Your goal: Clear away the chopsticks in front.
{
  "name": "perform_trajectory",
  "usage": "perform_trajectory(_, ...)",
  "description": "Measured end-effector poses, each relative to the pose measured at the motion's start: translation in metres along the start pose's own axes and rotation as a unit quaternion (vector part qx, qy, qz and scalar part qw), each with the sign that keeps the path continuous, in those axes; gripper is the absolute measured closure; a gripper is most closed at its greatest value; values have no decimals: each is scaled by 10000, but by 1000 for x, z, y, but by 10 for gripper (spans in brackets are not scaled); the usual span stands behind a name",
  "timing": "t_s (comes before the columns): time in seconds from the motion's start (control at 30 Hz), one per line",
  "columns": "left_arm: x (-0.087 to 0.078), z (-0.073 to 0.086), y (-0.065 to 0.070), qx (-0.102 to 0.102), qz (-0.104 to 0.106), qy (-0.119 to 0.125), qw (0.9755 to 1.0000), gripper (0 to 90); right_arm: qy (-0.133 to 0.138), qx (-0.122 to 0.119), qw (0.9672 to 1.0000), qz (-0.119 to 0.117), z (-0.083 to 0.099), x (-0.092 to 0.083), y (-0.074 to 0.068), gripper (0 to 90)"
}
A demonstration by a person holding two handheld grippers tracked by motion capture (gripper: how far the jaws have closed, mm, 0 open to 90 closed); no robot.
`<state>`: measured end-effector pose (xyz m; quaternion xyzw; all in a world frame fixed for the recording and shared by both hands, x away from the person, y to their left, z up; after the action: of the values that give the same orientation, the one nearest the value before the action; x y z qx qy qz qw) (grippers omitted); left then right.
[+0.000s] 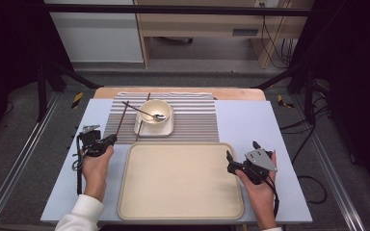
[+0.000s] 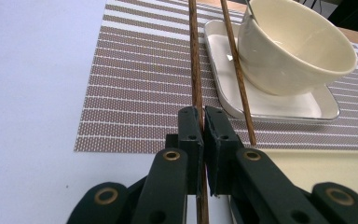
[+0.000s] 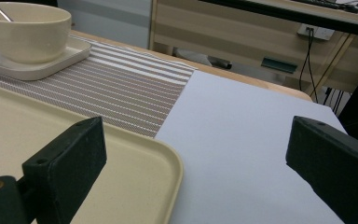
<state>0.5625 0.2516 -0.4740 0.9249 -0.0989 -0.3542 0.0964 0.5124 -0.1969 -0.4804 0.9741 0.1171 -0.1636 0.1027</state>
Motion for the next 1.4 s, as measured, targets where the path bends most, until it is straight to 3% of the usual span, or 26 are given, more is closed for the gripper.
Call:
perform_trajectory(0.27,-14,24,3,-110,-45,101,9999,858,3,-7,10000,-41,0,0,-1,49)
perform_trajectory(0.4,-23,29,7,-34,-102,215,9997,858,-1,-18,10000,-53,0,0,-2,49)
perform_trajectory(0.53,-29,35,10,-180,-62,273,9994,858,-24,-43,10000,-66,0,0,-3,49)
perform_trajectory(0.67,-32,45,14,-118,-72,270,9995,858,-5,-36,10000,-76,0,0,-3,50)
perform_trajectory(0.77,-35,50,18,-181,-68,306,9993,858,-2,-48,9999,-89,-1,0,-4,50)
perform_trajectory(1.03,-47,56,26,-244,-232,629,9975,858,-5,-50,9999,-95,-1,-1,-5,50)
perform_trajectory(1.27,-55,64,36,-298,-193,733,9967,858,-6,-15,10000,-88,-1,-1,-3,50)
perform_trajectory(1.4,-57,69,46,-205,-149,705,9972,857,-9,-35,9999,-108,0,-1,-4,50)
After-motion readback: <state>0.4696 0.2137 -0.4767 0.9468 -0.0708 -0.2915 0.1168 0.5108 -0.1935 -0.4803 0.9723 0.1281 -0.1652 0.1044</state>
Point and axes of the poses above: each handheld gripper's, and its own axes: x roughly forward along the jaws, z roughly out of its underside, y roughly to its right, the point moved 7 cm from there along x, roughly forward along the jaws, and after that the axes turned 5 degrees about -y, right-handed, at the moved point
